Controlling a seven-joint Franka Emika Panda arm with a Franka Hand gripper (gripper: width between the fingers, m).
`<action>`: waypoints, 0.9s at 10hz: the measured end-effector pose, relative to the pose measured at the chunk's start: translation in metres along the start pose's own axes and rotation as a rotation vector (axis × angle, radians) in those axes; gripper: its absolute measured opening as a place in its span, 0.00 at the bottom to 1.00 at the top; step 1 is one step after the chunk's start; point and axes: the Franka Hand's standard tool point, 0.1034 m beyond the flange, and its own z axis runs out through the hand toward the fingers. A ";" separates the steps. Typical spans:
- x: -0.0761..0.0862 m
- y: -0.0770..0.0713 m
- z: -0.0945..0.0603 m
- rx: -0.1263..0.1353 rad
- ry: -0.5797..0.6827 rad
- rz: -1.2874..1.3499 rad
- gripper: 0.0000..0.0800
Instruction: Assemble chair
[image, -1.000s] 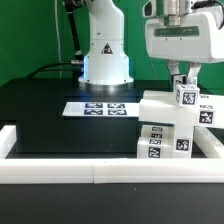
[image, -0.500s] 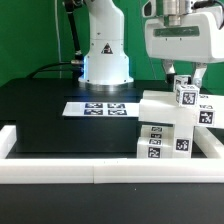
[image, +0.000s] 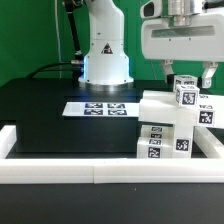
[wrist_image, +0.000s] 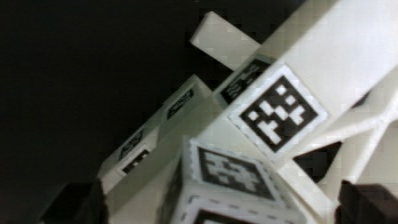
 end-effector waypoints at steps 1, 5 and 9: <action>-0.001 -0.001 0.000 0.001 0.000 -0.095 0.81; -0.005 -0.003 0.001 -0.003 0.008 -0.423 0.81; -0.003 -0.002 0.000 -0.012 0.012 -0.715 0.81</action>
Offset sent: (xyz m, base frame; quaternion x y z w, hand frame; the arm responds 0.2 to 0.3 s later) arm -0.0005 0.0049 0.0003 -0.0045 0.0167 -0.2207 0.9752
